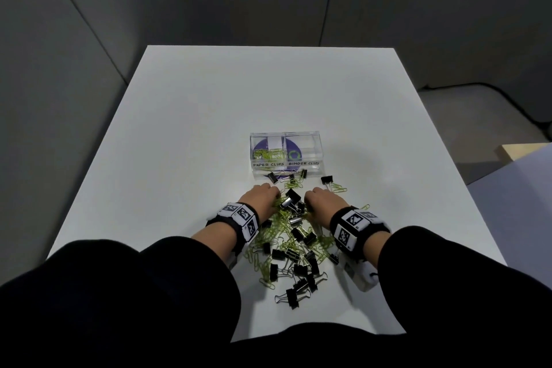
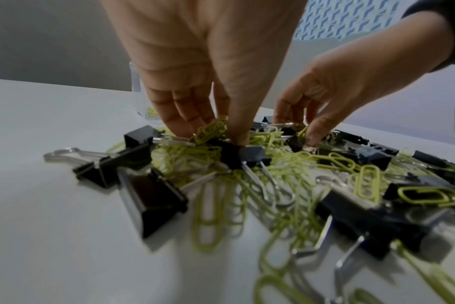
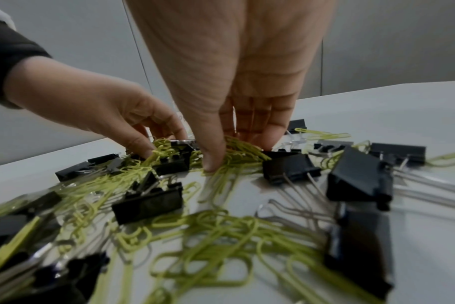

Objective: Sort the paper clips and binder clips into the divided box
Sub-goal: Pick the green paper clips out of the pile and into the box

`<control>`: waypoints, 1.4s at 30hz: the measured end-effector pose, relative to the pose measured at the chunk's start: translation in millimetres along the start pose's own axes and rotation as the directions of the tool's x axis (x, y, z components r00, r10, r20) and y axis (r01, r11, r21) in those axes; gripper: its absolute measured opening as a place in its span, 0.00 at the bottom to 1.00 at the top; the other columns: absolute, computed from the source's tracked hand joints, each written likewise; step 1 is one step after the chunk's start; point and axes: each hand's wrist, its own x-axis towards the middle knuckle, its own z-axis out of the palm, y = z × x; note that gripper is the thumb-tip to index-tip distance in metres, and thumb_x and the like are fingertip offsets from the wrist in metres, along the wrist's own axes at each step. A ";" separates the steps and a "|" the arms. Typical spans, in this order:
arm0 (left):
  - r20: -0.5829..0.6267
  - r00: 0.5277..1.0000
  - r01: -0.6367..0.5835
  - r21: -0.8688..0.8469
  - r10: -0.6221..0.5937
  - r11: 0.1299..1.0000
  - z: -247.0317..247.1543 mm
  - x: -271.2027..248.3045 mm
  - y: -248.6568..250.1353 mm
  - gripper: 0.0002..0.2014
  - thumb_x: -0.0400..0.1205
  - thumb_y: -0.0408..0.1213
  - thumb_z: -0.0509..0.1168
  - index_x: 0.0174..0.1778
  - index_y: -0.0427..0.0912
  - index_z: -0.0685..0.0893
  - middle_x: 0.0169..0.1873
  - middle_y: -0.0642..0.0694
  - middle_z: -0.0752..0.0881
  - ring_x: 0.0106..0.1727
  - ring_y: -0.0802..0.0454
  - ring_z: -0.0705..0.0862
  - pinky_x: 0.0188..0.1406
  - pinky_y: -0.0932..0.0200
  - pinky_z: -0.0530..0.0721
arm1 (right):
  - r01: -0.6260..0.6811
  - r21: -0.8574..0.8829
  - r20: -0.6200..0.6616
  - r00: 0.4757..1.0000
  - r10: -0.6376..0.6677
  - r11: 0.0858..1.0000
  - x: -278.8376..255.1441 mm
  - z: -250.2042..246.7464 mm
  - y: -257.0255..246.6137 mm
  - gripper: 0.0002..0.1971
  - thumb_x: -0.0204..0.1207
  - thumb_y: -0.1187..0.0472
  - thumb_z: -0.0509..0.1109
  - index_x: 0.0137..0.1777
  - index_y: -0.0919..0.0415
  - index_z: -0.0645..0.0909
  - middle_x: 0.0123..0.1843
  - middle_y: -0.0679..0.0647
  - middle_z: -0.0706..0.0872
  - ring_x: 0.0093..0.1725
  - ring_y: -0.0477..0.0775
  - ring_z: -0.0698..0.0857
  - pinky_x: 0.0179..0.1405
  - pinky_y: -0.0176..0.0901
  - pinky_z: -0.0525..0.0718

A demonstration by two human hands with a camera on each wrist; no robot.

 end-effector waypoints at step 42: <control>0.053 0.996 0.069 -0.095 -0.065 0.993 -17.0 -10.4 -12.5 0.18 0.88 0.47 0.45 0.45 0.39 0.72 0.43 0.40 0.81 0.44 0.43 0.79 0.48 0.52 0.76 | -0.070 0.360 -0.038 0.995 0.090 0.930 -10.8 -16.3 7.3 0.13 0.82 0.66 0.58 0.63 0.64 0.78 0.62 0.59 0.83 0.57 0.58 0.83 0.47 0.38 0.78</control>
